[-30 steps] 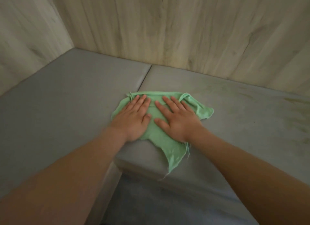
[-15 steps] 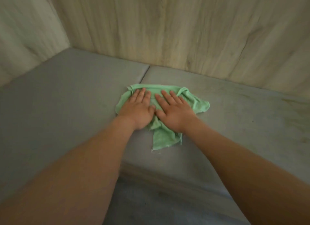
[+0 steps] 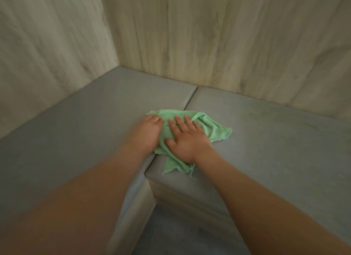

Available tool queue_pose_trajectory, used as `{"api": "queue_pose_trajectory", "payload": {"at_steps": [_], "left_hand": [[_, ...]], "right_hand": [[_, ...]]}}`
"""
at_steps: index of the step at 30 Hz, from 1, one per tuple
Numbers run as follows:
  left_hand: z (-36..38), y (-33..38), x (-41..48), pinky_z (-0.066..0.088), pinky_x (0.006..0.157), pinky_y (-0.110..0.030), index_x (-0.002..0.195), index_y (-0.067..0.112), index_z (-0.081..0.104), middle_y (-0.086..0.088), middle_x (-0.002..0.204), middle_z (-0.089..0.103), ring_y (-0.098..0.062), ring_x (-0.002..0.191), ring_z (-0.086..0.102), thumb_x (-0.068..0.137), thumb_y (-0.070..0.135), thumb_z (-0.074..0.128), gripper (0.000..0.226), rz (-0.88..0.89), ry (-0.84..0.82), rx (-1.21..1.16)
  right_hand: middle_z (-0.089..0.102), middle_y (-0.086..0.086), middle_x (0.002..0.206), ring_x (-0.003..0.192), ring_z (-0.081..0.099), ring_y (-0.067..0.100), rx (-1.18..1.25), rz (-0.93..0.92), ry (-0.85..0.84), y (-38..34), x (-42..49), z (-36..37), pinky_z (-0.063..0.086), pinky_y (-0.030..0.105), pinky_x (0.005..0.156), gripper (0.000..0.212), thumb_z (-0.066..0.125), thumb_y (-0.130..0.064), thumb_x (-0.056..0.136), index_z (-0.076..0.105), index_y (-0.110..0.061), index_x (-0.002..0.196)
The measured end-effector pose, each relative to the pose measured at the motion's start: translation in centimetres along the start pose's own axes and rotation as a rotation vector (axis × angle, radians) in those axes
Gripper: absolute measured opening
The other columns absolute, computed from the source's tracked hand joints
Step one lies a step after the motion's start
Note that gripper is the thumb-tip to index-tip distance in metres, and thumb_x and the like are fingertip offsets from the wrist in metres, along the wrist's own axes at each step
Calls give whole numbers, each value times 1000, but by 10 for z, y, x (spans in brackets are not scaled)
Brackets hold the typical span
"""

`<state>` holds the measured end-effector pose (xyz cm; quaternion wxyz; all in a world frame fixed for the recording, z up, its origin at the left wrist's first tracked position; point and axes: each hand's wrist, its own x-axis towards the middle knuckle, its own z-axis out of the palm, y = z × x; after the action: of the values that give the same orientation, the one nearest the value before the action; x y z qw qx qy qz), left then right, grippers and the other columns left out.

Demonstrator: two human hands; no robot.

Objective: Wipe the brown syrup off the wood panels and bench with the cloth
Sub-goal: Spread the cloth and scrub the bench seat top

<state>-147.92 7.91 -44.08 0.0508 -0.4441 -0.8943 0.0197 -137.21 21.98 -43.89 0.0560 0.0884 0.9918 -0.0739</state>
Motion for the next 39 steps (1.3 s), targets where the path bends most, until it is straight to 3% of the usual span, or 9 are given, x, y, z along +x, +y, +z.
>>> {"api": "queue_pose_trajectory", "payload": {"at_steps": [2, 4, 8, 13, 17, 23, 26, 34, 39], "left_hand": [[-1, -17, -9, 10, 126, -52, 160, 12, 31, -5, 168, 29, -22, 155, 25, 104, 23, 36, 57, -159, -106, 38], [-4, -20, -21, -2, 125, -55, 164, 16, 16, 1, 172, 15, -18, 158, 12, 108, 33, 26, 59, -244, -153, 84], [0, -4, -34, -5, 128, -48, 165, 11, 5, -6, 173, -1, -24, 160, 1, 108, 44, 16, 66, -333, -185, 28], [-2, -12, -1, -8, 127, -44, 165, 13, -1, -7, 173, -9, -25, 159, -6, 108, 48, 15, 68, -298, -256, -22], [4, 14, -12, -6, 128, -43, 164, 8, -2, -13, 172, -10, -30, 159, -7, 106, 50, 9, 72, -291, -241, -25], [-10, 71, -49, -11, 128, -43, 163, 2, 5, -16, 172, 0, -30, 159, -10, 79, 59, -20, 105, -128, -199, -26], [-10, 99, -38, -11, 127, -42, 163, 2, 0, -19, 171, -5, -30, 159, -11, 76, 62, -17, 107, -77, -210, -114], [2, 104, 53, -6, 128, -37, 165, 14, -1, -8, 173, -9, -22, 159, -12, 108, 53, 19, 72, -94, -193, -241], [-14, 100, 79, 5, 128, -33, 164, 12, 17, -10, 172, 6, -24, 159, 5, 105, 39, 48, 72, -165, -225, -519]], "right_hand": [[-6, -3, 174, 160, -7, 21, -31, -49, -17, -12, 18, -3, -4, 43, 129, 73, 23, -56, 104, -1, -28, 166], [-7, -5, 174, 160, -5, 20, -47, -113, -33, -15, 24, -4, -3, 43, 129, 71, 24, -53, 105, -2, -29, 166], [-4, -7, 174, 160, -3, 17, -68, -213, -11, -4, -1, 3, -3, 41, 129, 73, 25, -62, 104, 1, -32, 166], [-1, -9, 174, 160, -4, 18, -16, -41, 16, 4, 15, -1, -2, 46, 128, 74, 26, -71, 98, 6, -43, 164], [0, -9, 174, 160, -4, 18, -29, -59, 1, 14, 1, 1, -2, 47, 128, 74, 17, -72, 98, 7, -42, 164], [8, -5, 174, 161, 5, 23, -10, -145, 71, 56, -105, 11, 0, 43, 127, 88, -2, -85, 89, 14, -42, 164], [0, -10, 174, 160, -3, 19, -24, -70, 25, 87, -109, 4, -3, 41, 128, 91, -9, -90, 80, 5, -51, 161], [-2, -12, 173, 160, -5, 18, 18, 136, 73, 128, -34, -4, -1, 43, 128, 73, 22, -80, 92, 7, -56, 160], [-1, -7, 174, 160, -3, 24, 8, 172, 27, 130, -21, -14, 2, 47, 128, 69, 25, -75, 97, 5, -55, 160]]}}
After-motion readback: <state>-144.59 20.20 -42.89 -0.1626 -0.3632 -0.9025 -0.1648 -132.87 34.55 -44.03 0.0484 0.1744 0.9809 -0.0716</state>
